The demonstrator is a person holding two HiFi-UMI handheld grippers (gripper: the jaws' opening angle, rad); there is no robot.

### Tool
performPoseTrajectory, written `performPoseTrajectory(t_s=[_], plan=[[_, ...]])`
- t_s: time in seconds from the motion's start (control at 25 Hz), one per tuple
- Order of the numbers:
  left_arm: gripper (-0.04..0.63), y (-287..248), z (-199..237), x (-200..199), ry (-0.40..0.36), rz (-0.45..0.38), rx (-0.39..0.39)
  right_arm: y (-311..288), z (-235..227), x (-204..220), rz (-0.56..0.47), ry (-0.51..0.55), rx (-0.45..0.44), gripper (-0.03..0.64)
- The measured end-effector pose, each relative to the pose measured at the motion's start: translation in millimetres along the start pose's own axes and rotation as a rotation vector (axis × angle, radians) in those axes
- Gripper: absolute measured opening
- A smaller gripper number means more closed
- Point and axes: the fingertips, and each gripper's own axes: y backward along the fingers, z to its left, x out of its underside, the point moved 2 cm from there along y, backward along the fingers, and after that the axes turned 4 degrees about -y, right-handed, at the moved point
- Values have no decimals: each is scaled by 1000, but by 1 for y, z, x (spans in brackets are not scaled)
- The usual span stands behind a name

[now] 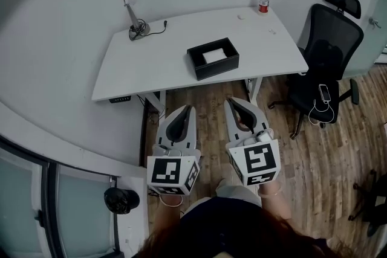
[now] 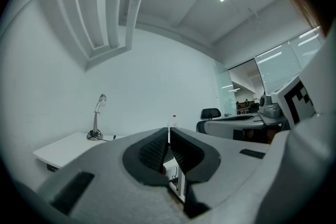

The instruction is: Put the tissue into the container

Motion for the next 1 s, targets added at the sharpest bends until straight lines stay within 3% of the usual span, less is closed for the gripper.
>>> performPoseTrajectory(t_s=[1.0], plan=[[34,92,-24,3,42,17,43,88,50,-13,5,13,81,20]])
